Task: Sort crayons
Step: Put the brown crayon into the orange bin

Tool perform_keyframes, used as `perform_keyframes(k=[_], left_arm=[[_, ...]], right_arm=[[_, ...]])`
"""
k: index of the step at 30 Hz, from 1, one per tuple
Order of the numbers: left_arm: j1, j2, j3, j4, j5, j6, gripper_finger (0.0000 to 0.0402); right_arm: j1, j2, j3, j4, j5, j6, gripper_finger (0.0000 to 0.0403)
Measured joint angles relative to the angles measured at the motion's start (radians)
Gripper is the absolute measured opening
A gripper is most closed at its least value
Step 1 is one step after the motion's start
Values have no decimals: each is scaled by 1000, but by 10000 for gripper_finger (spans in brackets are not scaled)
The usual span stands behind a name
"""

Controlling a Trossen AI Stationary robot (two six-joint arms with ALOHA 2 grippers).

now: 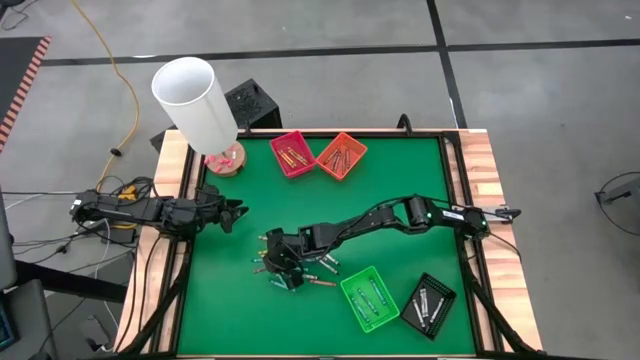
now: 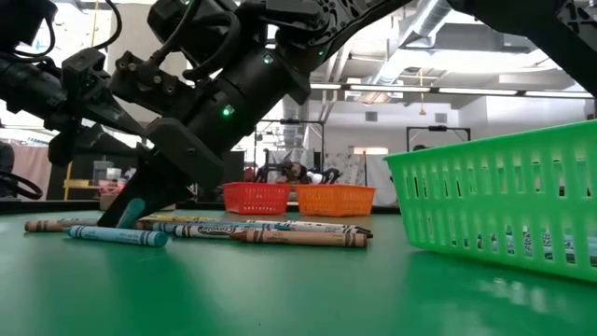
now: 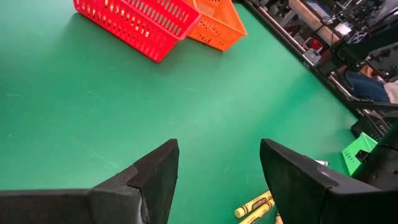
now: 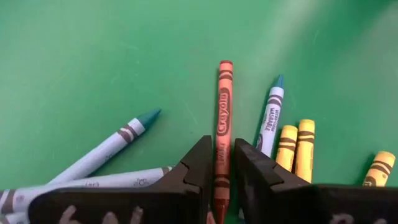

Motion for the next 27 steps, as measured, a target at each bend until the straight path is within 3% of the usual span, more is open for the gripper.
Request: perform_keyframes(k=[5,15,27], left_arm=[[0,0,0,0,0,0,215],[0,0,0,0,0,0,215],[0,0,0,0,0,0,215]], right_arm=[[1,0,0,-9,50,24,74],[-1,-1,0,-12,54,56,6],[-1,1,-2,61,55,96,3]])
